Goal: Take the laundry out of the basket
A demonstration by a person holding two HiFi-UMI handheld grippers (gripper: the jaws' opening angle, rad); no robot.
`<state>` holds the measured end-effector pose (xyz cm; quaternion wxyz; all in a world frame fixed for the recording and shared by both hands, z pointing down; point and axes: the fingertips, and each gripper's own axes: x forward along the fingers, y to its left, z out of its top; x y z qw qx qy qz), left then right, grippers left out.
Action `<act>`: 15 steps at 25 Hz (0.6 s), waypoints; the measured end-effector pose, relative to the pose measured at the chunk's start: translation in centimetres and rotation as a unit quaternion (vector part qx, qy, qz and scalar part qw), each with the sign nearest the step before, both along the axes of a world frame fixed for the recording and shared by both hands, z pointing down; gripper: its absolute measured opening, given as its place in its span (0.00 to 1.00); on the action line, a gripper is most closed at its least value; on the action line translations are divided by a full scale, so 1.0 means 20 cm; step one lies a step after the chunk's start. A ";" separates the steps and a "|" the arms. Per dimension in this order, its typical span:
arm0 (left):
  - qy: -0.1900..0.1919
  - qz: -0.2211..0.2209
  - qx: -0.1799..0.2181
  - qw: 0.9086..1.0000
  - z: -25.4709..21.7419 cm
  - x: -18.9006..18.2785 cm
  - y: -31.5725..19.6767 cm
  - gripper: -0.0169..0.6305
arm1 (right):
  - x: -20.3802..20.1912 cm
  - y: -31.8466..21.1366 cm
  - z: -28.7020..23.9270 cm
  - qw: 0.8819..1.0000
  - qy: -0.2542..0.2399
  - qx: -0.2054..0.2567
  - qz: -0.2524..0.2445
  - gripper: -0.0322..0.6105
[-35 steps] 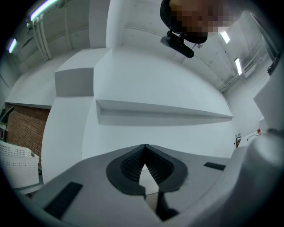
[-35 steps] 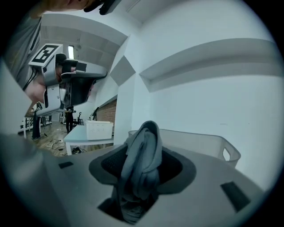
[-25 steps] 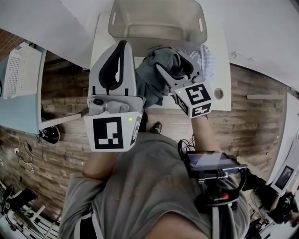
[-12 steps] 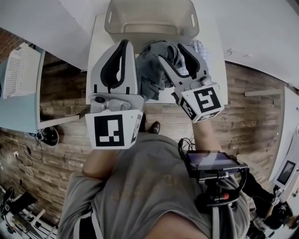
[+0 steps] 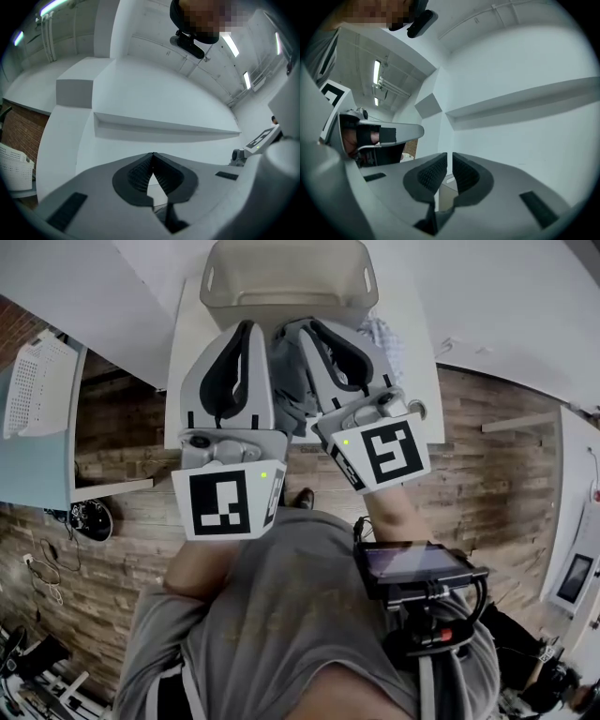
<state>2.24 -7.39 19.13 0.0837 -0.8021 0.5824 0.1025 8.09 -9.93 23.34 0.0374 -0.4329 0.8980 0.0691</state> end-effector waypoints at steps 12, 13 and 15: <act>-0.010 -0.013 0.005 1.000 0.05 0.01 0.03 0.04 | 0.02 0.02 -0.03 1.000 0.000 0.008 0.015 0.08; -0.011 -0.014 0.003 1.000 0.06 0.01 0.02 0.04 | 0.03 0.02 -0.02 1.000 0.001 0.007 0.017 0.08; -0.013 -0.015 0.000 1.000 0.09 0.02 0.01 0.04 | 0.03 0.01 0.00 1.000 0.001 0.003 0.020 0.08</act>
